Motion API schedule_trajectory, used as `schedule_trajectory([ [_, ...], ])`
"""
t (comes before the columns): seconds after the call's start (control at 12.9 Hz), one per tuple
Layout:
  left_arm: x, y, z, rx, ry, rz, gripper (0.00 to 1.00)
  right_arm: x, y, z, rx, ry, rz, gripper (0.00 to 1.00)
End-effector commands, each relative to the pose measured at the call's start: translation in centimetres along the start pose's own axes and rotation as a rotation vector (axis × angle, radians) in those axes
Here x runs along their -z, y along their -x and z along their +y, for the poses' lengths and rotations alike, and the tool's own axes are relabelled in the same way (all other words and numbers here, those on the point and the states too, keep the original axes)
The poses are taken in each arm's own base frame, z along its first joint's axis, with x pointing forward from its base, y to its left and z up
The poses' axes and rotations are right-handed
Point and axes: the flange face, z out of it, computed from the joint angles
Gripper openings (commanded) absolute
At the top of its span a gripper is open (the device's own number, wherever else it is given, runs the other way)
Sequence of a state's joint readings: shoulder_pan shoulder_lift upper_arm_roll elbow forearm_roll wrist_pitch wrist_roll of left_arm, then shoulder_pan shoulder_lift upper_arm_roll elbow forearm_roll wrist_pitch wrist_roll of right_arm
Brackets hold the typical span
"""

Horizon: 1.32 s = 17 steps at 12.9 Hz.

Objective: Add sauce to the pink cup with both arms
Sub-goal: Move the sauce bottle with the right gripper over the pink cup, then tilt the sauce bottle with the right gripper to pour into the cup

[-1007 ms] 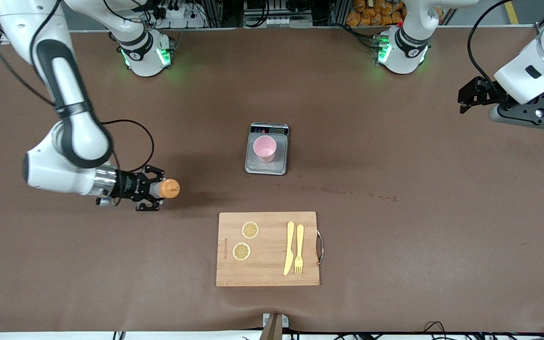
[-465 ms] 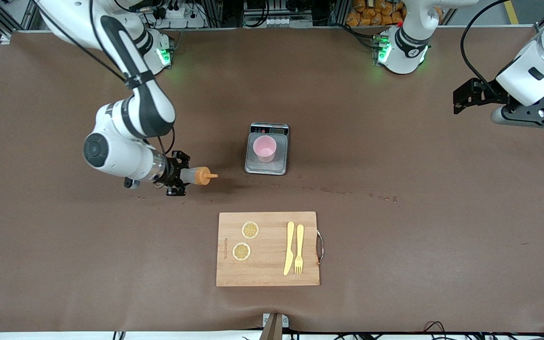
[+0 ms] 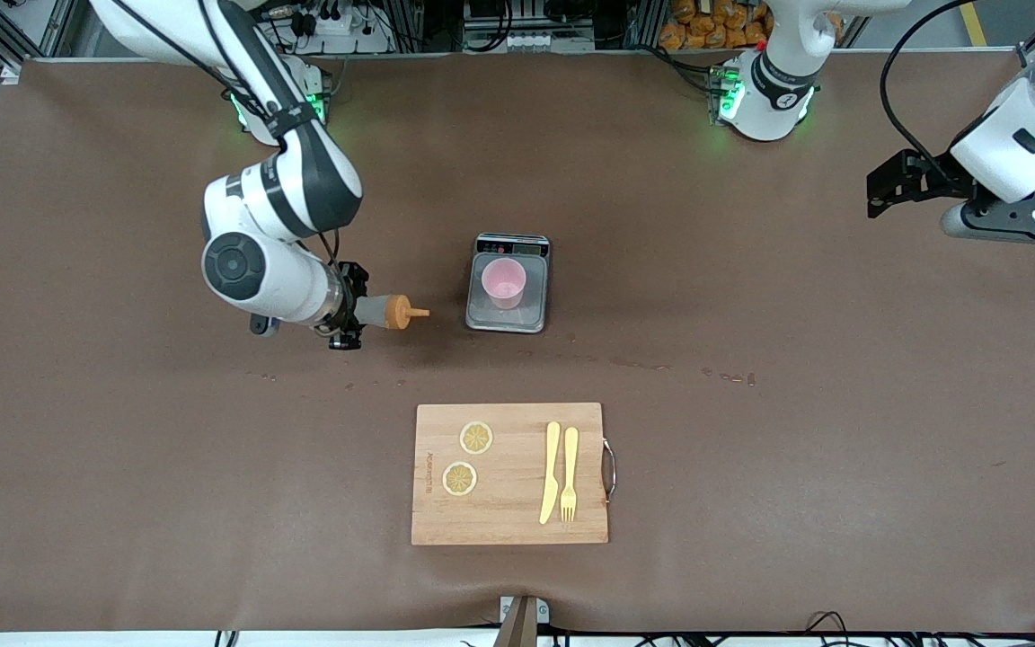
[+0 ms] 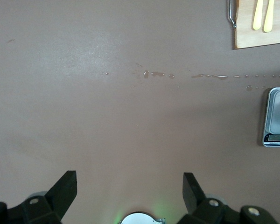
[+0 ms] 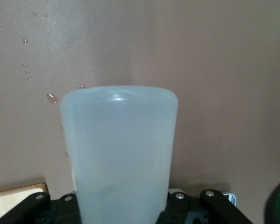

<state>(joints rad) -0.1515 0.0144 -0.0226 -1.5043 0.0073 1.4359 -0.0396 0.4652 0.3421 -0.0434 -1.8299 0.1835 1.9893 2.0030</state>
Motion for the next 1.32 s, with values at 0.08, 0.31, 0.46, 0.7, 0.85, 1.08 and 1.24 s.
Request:
schedule_trajectory([
  [0.08, 0.8, 0.6, -0.1, 0.01, 0.015, 0.001, 1.0, 2.0, 3.4, 2.5, -0.004, -0.022, 0.125, 0.0],
  [0.31, 0.8, 0.6, 0.1, 0.008, 0.015, 0.001, 1.0, 0.8, 6.8, 4.2, 0.0, -0.012, 0.278, 0.0],
  [0.46, 0.8, 0.7, 0.1, 0.008, 0.015, -0.001, 1.0, 1.9, 7.9, 4.6, -0.021, -0.02, 0.288, 0.0],
  [0.7, 0.8, 0.7, 0.2, 0.007, 0.015, 0.001, 1.0, -2.0, 10.7, 3.8, -0.046, 0.02, 0.475, 0.0],
  [0.85, 1.8, 1.4, 0.0, 0.008, 0.017, 0.021, 1.0, -3.3, 11.7, 4.2, -0.034, 0.023, 0.505, 0.0],
  [1.08, 1.8, 1.4, 0.0, 0.008, 0.017, 0.021, 1.0, -2.9, 12.3, 4.6, -0.032, 0.036, 0.515, 0.0],
  [1.24, 1.8, 1.4, 0.0, 0.006, 0.017, 0.021, 1.0, -3.7, 12.3, 4.2, -0.032, 0.043, 0.524, 0.0],
])
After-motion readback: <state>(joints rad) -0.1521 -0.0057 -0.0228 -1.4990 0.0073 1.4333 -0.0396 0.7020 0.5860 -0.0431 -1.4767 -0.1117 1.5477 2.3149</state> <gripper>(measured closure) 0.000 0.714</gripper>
